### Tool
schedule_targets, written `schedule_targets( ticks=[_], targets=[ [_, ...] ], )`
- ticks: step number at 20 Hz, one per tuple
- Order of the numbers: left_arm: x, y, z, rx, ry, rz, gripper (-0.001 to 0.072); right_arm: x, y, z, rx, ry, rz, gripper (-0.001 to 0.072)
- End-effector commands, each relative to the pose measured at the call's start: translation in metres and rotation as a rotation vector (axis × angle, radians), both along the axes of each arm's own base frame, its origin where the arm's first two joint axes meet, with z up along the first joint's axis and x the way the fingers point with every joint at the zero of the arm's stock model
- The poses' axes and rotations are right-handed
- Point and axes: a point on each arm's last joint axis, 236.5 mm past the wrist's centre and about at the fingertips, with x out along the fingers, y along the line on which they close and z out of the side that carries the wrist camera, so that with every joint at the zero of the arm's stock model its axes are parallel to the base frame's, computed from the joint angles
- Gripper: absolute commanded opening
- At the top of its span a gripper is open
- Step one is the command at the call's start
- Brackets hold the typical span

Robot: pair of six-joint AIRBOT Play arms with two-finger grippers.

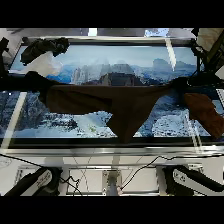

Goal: Fold the shirts.

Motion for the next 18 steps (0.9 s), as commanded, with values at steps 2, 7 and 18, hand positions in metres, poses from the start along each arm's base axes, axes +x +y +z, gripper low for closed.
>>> schedule_targets(
  ticks=[2,7,18],
  targets=[
    [0.023,0.028,-0.028,0.089,0.017,0.093,0.0012,0.018,-0.003,0.001,-0.003,-0.068,-0.013,0.0021],
    [0.063,0.029,-0.079,0.057,0.099,0.116,0.0012,0.055,-0.002,-0.021,0.054,-0.103,-0.061,0.0021],
    [0.155,0.042,-0.139,0.018,0.018,0.308,0.0048,0.133,-0.017,-0.085,0.166,-0.182,-0.235,0.0032]
  ],
)
